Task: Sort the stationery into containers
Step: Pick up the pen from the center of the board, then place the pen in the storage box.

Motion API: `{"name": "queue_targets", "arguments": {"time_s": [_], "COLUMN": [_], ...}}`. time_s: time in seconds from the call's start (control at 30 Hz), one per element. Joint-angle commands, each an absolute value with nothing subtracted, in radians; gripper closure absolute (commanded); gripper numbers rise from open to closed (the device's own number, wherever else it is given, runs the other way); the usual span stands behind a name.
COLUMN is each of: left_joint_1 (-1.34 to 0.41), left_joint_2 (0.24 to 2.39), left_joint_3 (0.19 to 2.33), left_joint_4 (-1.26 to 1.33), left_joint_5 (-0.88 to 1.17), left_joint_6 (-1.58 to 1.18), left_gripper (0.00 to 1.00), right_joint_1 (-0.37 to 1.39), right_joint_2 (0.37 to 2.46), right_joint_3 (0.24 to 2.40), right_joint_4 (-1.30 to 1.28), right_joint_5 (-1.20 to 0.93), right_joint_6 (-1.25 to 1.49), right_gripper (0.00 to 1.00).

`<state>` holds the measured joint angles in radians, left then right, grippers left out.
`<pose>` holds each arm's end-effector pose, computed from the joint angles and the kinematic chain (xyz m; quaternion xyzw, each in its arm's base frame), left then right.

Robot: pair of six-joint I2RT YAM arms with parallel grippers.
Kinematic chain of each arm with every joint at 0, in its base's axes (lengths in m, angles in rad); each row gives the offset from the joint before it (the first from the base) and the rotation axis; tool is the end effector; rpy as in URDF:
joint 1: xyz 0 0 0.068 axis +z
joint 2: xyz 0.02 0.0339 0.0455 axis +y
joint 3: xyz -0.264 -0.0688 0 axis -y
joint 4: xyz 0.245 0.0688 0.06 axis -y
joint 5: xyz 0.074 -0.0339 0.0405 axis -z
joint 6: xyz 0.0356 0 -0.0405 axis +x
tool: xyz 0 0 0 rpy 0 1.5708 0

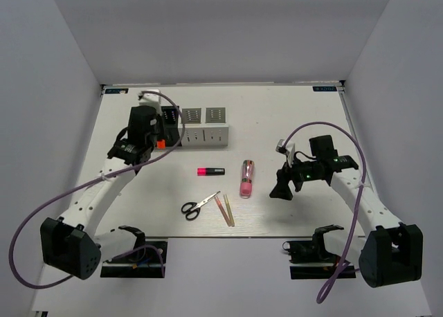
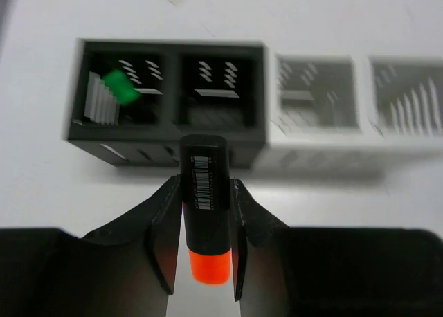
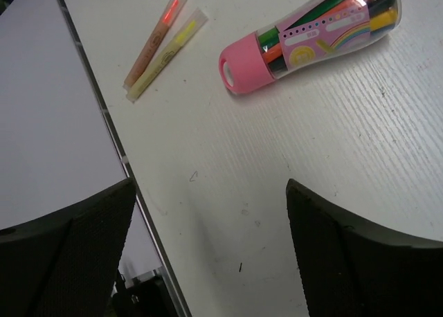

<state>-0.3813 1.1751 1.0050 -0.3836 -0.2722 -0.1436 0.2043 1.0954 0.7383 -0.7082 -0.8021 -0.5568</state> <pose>0.2467 -0.0886 0.3178 0.0370 0.8671 -0.0107 0.4966 0.1882 0.0651 0.2324 -0.4217 0.7914 0.3318 0.2929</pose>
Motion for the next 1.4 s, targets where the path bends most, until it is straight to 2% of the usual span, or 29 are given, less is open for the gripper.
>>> {"name": "queue_targets", "arguments": {"time_s": [0.0,0.03,0.07,0.1,0.13,0.17,0.2,0.47,0.73,0.9,0.97,1.0,1.03,1.1,1.17,1.2,1.3,1.37], "left_joint_1": [-0.315,-0.273,-0.261,-0.249,-0.211,-0.196,-0.174,-0.109,-0.107,-0.117,-0.121,-0.124,-0.126,-0.126,-0.124,-0.126,-0.129,-0.129], "left_joint_2": [1.181,1.204,1.215,1.229,1.28,1.298,1.334,1.514,1.6,1.64,1.646,1.651,1.654,1.657,1.655,1.654,1.641,1.628], "left_joint_3": [0.98,1.001,1.012,1.026,1.084,1.101,1.123,1.288,1.292,1.263,1.256,1.255,1.25,1.246,1.246,1.246,1.235,1.226], "left_joint_4": [-0.18,-0.143,-0.131,-0.118,-0.118,-0.121,-0.129,-0.092,-0.061,-0.025,-0.018,-0.015,-0.008,-0.006,-0.011,-0.014,-0.02,-0.028], "left_joint_5": [-0.504,-0.552,-0.593,-0.623,-0.629,-0.627,-0.629,-0.623,-0.598,-0.598,-0.592,-0.586,-0.584,-0.575,-0.563,-0.563,-0.548,-0.535], "left_joint_6": [-0.207,-0.216,-0.219,-0.228,-0.235,-0.25,-0.255,-0.222,-0.265,-0.271,-0.272,-0.27,-0.265,-0.267,-0.259,-0.259,-0.261,-0.253], "left_gripper": [1.0,1.0,1.0,1.0,1.0,1.0,1.0,1.0,0.97,0.9,0.8,0.76,0.62,0.53,0.44,0.41,0.37,0.37], "right_joint_1": [0.207,0.204,0.201,0.204,0.207,0.204,0.204,0.203,0.203,0.201,0.201,0.201,0.202,0.202,0.199,0.201,0.201,0.198], "right_joint_2": [1.057,1.045,1.019,1.005,1.003,1.003,1.008,0.999,1.006,1.008,1.006,1.006,1.009,1.009,1.008,1.009,1.011,1.008], "right_joint_3": [0.738,0.729,0.7,0.696,0.695,0.699,0.703,0.681,0.683,0.683,0.683,0.683,0.683,0.684,0.687,0.686,0.69,0.693], "right_joint_4": [-0.692,-0.669,-0.637,-0.627,-0.63,-0.638,-0.643,-0.604,-0.607,-0.604,-0.607,-0.612,-0.612,-0.618,-0.623,-0.627,-0.632,-0.64], "right_joint_5": [-0.842,-0.841,-0.839,-0.839,-0.844,-0.85,-0.851,-0.818,-0.801,-0.796,-0.799,-0.799,-0.801,-0.802,-0.804,-0.805,-0.804,-0.804], "right_joint_6": [-0.566,-0.568,-0.56,-0.558,-0.572,-0.572,-0.566,-0.558,-0.561,-0.563,-0.566,-0.568,-0.571,-0.575,-0.578,-0.578,-0.58,-0.58], "right_gripper": [0.09,0.09,0.14,0.25,0.45,0.68,1.0,1.0,1.0,1.0,1.0,0.97,0.94,0.82,0.76,0.69,0.59,0.5]}}
